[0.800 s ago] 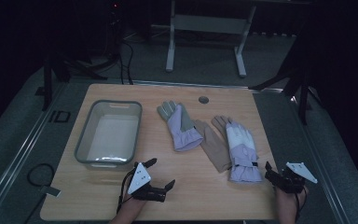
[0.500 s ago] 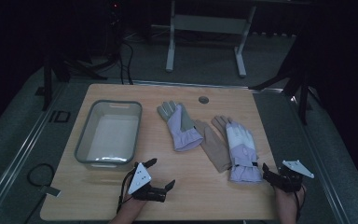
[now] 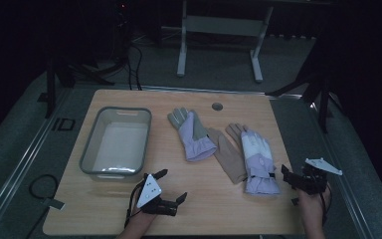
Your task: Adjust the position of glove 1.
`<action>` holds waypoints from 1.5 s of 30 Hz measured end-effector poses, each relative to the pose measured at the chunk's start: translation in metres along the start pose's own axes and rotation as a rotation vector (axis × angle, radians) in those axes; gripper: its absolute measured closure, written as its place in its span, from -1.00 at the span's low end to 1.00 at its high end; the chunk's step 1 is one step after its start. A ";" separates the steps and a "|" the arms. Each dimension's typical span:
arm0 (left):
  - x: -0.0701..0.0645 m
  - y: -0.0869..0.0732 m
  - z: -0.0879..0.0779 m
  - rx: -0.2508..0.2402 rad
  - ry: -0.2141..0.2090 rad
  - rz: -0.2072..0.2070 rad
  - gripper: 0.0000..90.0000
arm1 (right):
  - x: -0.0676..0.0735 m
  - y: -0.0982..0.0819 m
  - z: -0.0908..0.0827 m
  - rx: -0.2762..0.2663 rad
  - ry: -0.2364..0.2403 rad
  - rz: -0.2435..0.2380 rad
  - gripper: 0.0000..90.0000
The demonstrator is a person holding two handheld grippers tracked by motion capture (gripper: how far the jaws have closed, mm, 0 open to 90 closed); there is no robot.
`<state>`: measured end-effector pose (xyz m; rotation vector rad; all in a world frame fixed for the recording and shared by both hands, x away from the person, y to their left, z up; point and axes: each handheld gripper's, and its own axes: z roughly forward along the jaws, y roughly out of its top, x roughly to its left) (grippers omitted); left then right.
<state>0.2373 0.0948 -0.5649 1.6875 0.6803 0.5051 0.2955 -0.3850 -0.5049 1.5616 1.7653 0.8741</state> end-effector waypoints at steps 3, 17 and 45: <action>0.000 0.000 0.000 -0.001 -0.001 -0.001 -1.00 | 0.001 0.012 -0.001 0.003 0.101 0.020 -0.68; 0.000 0.000 0.000 -0.001 -0.002 0.002 -1.00 | 0.038 0.066 0.002 -0.003 0.200 -0.062 -0.77; -0.001 0.000 0.000 0.000 -0.010 0.006 -1.00 | 0.136 0.121 0.060 0.090 0.340 -0.256 -0.39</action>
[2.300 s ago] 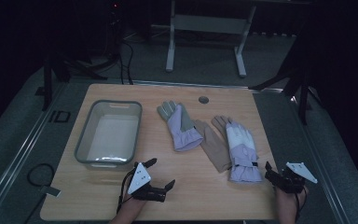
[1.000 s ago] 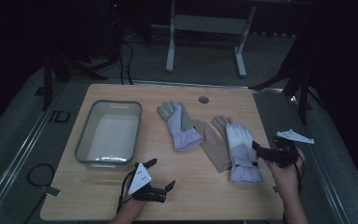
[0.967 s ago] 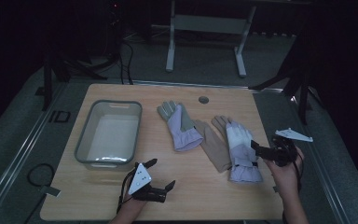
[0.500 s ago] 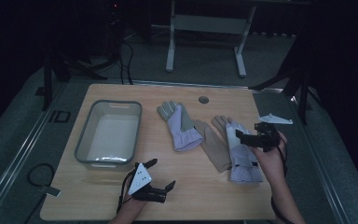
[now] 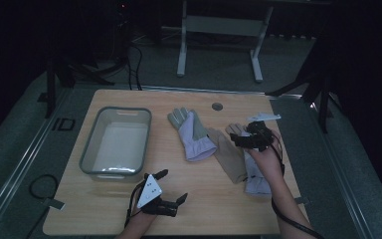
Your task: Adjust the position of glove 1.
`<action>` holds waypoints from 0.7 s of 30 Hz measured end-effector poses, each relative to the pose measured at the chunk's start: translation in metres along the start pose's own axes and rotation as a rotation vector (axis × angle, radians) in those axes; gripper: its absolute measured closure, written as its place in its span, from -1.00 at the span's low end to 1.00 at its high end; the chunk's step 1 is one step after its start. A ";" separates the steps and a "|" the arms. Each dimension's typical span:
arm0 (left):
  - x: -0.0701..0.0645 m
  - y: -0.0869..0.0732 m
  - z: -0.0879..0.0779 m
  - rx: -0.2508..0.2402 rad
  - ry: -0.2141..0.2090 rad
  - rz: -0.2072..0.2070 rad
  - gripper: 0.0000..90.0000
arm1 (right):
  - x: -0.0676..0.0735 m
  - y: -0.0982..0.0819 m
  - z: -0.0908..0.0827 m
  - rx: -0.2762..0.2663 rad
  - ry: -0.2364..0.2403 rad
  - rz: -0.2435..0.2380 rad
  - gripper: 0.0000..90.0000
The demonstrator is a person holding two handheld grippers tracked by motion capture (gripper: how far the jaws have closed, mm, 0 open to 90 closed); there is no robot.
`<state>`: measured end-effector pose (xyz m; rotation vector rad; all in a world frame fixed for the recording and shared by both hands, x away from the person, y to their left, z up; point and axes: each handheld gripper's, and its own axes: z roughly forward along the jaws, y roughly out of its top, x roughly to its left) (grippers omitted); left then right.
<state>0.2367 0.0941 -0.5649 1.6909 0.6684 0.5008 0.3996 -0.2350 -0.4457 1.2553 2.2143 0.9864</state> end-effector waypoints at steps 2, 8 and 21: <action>0.000 0.000 0.000 -0.001 -0.001 0.000 -1.00 | 0.005 0.004 0.007 0.001 0.020 -0.012 -0.28; 0.000 0.000 0.000 -0.003 -0.005 -0.004 -1.00 | 0.019 0.012 0.031 0.018 0.058 -0.046 -0.09; 0.000 0.000 0.000 -0.003 -0.010 -0.004 -1.00 | 0.046 0.033 0.085 0.082 0.118 -0.089 0.11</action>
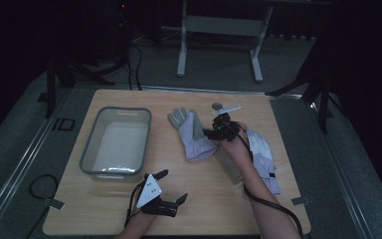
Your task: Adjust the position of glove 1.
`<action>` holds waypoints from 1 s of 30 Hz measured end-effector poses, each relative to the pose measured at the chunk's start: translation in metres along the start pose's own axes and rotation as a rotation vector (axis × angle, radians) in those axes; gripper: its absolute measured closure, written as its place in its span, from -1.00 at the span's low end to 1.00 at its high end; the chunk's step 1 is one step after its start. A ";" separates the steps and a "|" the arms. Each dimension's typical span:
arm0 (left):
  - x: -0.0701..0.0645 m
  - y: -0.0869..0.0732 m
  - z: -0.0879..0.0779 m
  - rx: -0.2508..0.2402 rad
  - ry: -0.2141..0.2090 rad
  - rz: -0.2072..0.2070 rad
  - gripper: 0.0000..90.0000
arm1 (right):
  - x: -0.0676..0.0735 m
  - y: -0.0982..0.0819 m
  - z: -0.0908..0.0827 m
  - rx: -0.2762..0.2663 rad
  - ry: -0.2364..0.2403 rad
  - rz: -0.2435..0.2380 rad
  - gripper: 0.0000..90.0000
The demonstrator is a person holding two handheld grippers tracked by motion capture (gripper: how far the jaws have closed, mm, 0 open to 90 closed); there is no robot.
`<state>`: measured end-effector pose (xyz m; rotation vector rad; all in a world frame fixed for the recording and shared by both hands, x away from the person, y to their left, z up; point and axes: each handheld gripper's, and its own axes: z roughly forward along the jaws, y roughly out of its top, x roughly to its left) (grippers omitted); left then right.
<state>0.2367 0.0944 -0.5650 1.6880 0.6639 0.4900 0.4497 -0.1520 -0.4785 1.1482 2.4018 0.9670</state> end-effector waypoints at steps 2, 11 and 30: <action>0.000 0.000 0.000 0.000 -0.003 -0.002 -1.00 | 0.003 0.003 0.008 0.014 0.014 -0.008 0.12; 0.000 0.000 0.000 0.001 -0.006 -0.005 -1.00 | 0.007 0.010 0.040 0.052 0.041 -0.046 0.20; 0.000 0.000 0.000 0.002 -0.008 -0.004 -1.00 | 0.008 0.000 0.079 0.113 0.022 -0.020 0.81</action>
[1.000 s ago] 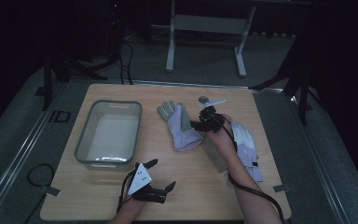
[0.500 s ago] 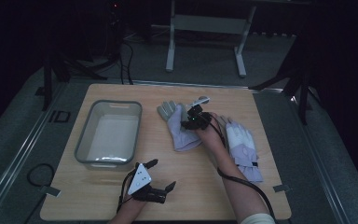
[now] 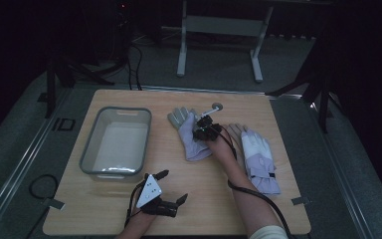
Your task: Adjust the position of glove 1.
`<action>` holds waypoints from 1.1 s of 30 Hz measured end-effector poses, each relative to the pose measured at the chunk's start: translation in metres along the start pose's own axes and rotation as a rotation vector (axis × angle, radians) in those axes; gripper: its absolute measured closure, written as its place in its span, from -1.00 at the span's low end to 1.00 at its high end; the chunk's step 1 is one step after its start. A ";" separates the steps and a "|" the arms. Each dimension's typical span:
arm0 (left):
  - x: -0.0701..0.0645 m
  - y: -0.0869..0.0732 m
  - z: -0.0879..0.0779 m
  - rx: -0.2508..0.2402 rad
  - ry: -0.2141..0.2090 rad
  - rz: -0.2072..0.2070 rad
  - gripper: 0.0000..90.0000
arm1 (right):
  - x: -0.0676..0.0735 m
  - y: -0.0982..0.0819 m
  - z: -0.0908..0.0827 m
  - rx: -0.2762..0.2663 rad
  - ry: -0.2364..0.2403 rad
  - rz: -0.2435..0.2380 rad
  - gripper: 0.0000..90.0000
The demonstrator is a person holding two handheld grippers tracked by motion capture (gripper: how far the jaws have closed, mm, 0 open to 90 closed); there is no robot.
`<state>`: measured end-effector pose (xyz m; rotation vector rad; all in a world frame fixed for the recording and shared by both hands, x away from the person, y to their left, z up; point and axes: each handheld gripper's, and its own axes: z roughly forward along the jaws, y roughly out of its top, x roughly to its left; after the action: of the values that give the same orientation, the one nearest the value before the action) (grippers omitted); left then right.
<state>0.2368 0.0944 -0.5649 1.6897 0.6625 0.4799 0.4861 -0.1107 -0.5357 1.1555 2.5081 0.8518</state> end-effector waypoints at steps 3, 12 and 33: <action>0.000 0.000 0.000 0.000 0.000 0.000 -1.00 | 0.001 -0.001 -0.001 -0.008 0.002 0.050 0.97; 0.000 0.000 0.000 0.001 0.003 0.000 -1.00 | 0.012 0.000 -0.029 -0.104 0.014 0.151 0.99; -0.001 0.000 0.000 0.004 0.011 0.006 -1.00 | 0.039 -0.079 -0.134 -0.276 0.045 0.358 0.99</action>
<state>0.2364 0.0937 -0.5648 1.6945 0.6670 0.4920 0.3525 -0.1756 -0.4758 1.5185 2.1549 1.2787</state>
